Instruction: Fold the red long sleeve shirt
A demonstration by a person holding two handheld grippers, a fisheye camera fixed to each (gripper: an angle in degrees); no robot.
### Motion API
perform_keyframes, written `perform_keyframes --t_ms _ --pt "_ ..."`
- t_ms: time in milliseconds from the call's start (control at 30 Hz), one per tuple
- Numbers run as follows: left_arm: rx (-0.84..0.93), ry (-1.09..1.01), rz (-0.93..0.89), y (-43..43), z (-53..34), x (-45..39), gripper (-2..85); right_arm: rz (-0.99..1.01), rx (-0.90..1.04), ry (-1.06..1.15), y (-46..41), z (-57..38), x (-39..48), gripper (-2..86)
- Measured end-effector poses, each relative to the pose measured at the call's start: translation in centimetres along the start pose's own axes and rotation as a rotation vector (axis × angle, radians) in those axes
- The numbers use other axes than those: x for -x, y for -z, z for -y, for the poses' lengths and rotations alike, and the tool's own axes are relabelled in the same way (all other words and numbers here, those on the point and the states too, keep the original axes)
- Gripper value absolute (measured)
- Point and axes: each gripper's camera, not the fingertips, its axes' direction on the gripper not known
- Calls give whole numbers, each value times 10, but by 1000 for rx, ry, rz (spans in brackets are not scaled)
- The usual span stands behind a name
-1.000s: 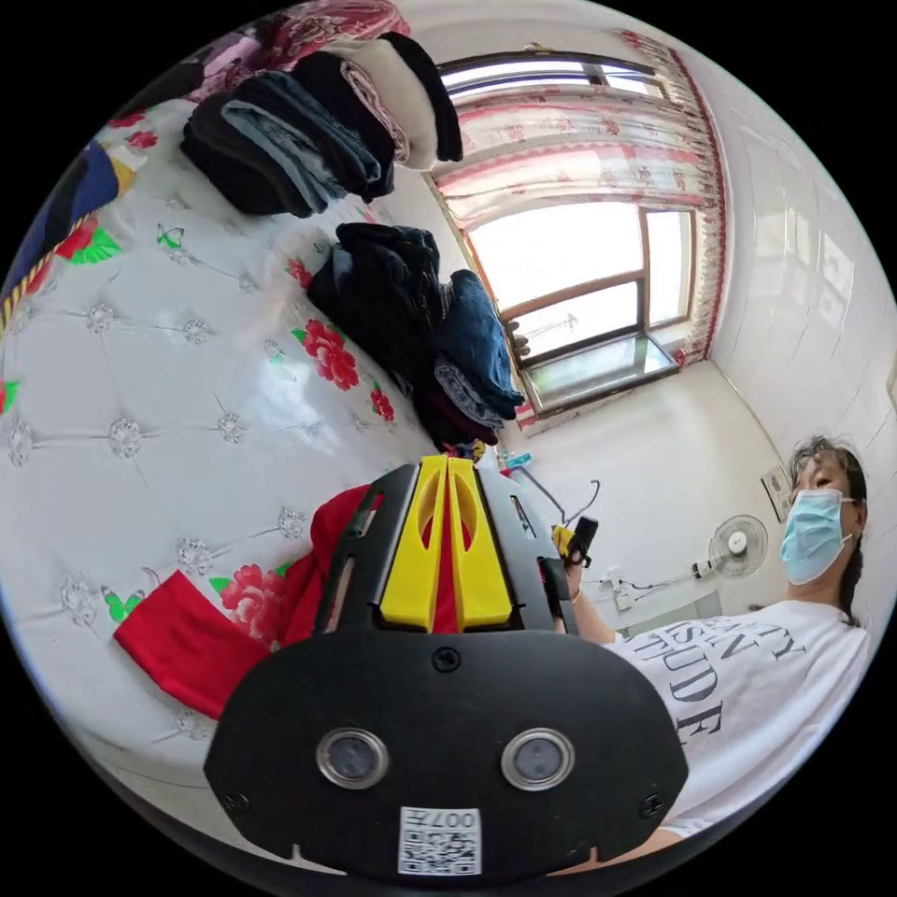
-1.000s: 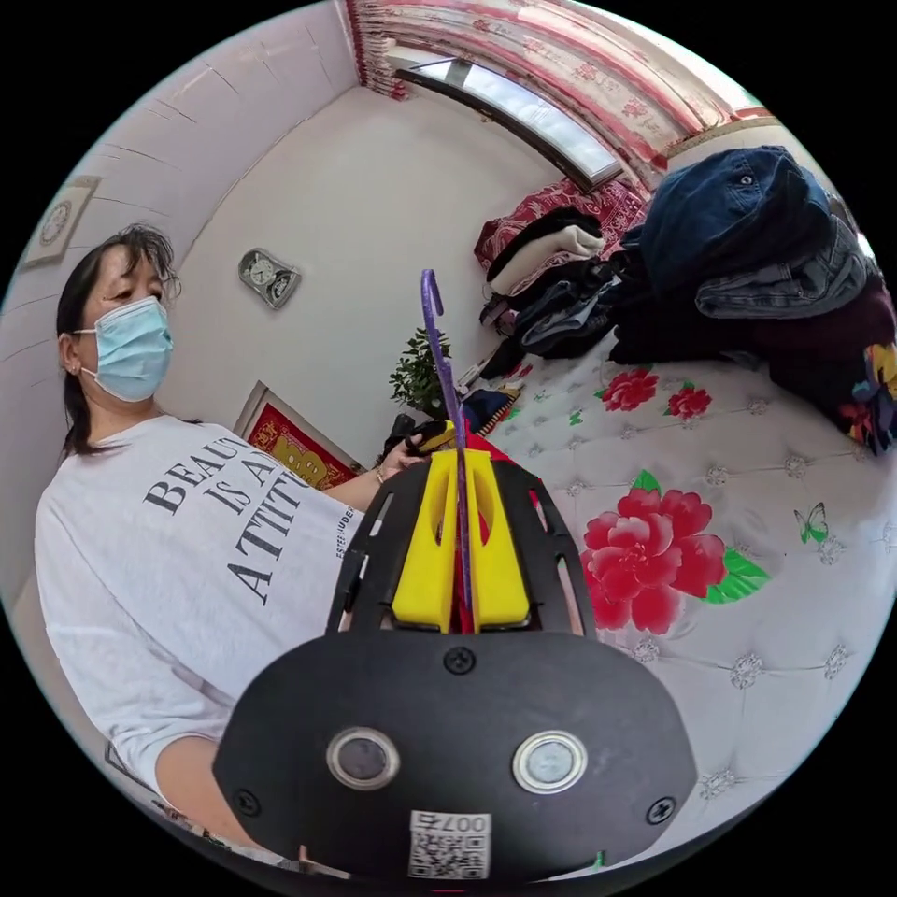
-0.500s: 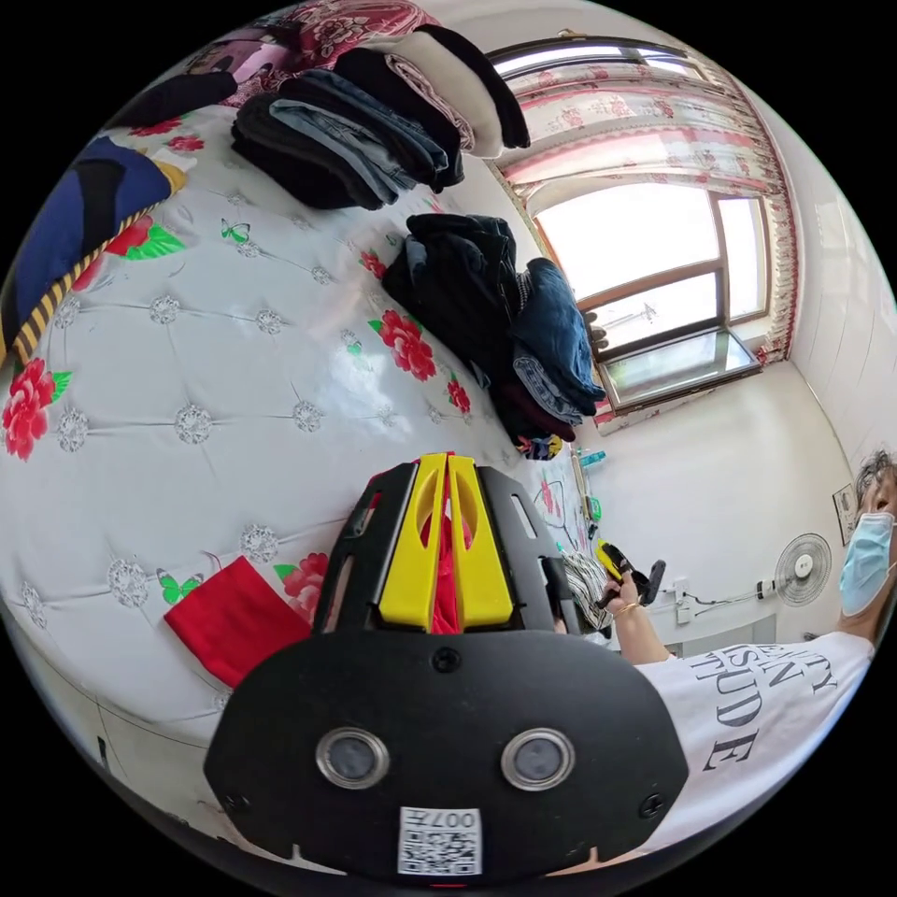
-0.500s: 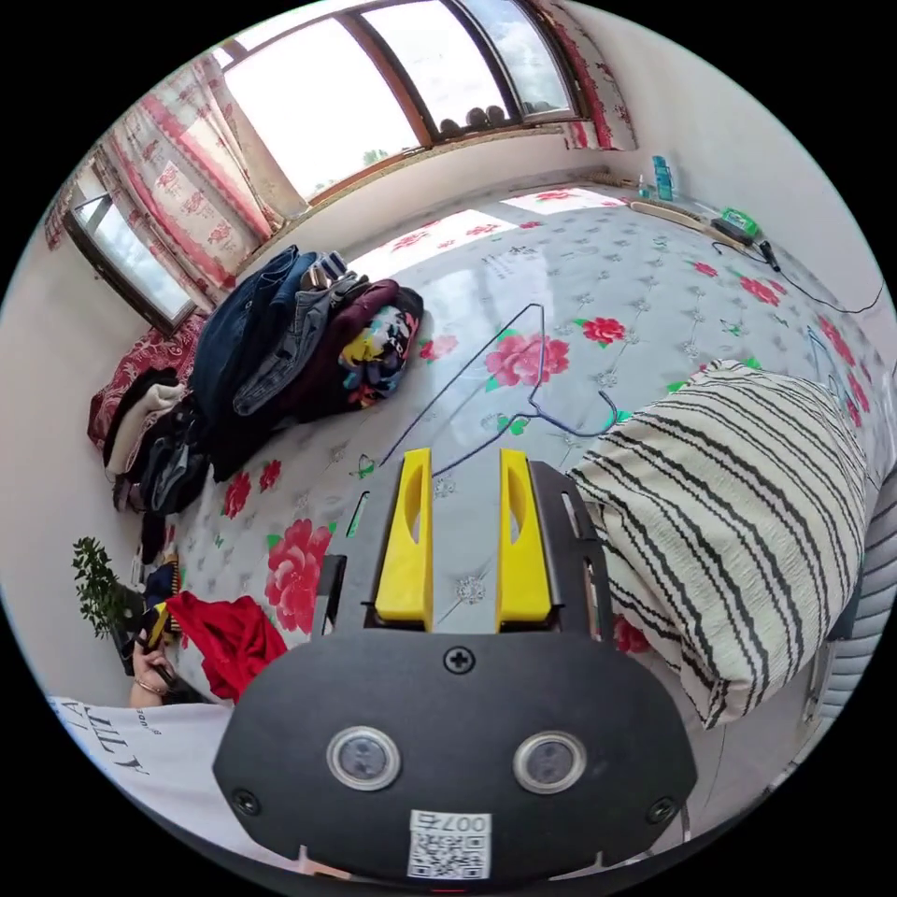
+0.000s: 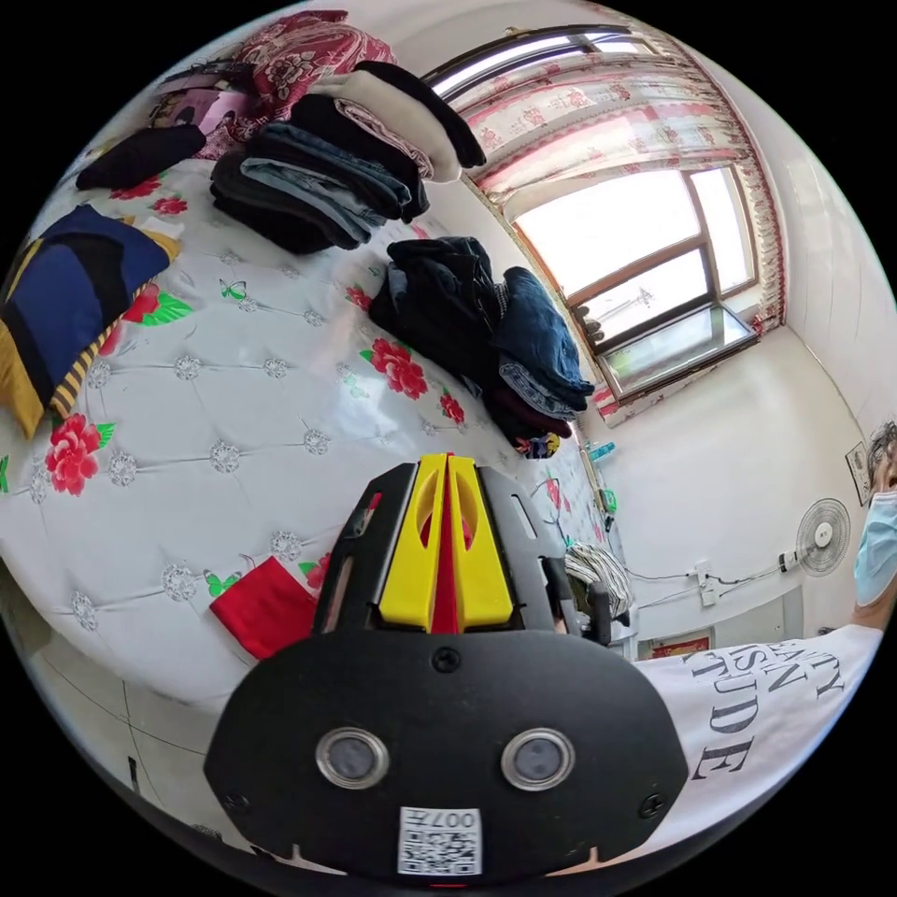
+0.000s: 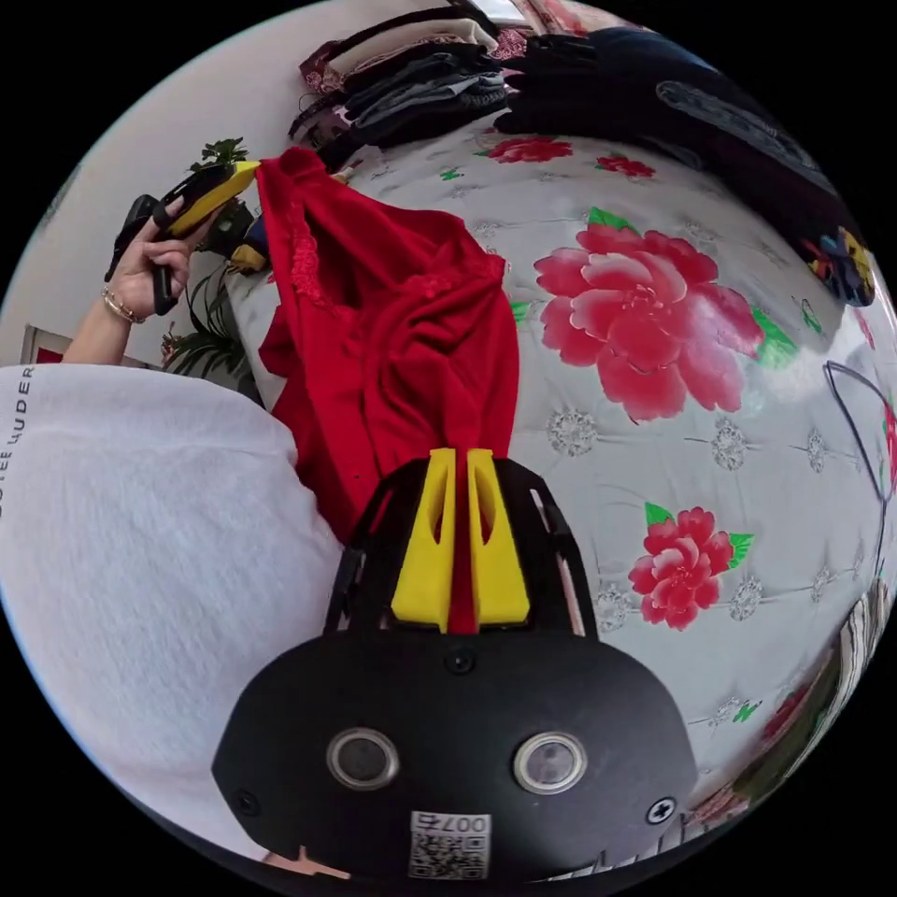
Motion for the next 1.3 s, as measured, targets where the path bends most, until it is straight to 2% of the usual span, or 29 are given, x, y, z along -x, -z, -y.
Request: perform_keyframes --t_ms 100,233,333,400,433,500,600,700,800,867,933,1000,1100,1167,1233,1300 --pt "-46 -30 10 30 -4 -14 -10 -22 -159 -39 50 -10 -2 9" --pt "-151 -123 1 66 14 -46 -9 -171 -380 -9 163 -20 0 2" --pt "-222 -246 -39 72 66 -82 -6 -325 -525 46 232 -2 13 1" --pt "-262 -336 17 63 107 -110 -2 -372 -623 57 261 22 16 2" --pt "-279 -397 52 50 134 -126 4 -454 -660 21 269 43 15 3" --pt "-271 -385 91 27 176 -136 37 -580 -692 -97 270 76 3 6" --pt "-195 -326 217 -5 213 -133 78 -639 -575 -265 251 111 -28 13" --pt "-124 -373 266 -25 183 -121 95 -518 -488 -289 211 93 -39 25" --pt "56 -424 326 -59 108 -90 92 -402 -353 -265 144 43 -39 35" --pt "250 -371 317 -91 42 -59 88 -359 -180 -297 87 5 -43 40" --pt "367 -300 296 -111 3 -41 87 -326 -99 -335 60 -14 -47 43" --pt "440 -259 287 -127 -21 -33 85 -312 -100 -348 51 -21 -51 46" --pt "504 -303 341 -154 -32 -38 78 -274 -147 -376 51 -16 -65 48" --pt "488 -411 506 -169 -33 -51 51 -237 -136 -429 40 -10 -83 44" --pt "513 -512 572 -178 -33 -62 27 -247 -131 -478 31 -9 -91 32" --pt "558 -604 576 -184 -31 -68 1 -268 -95 -435 25 -12 -90 14"
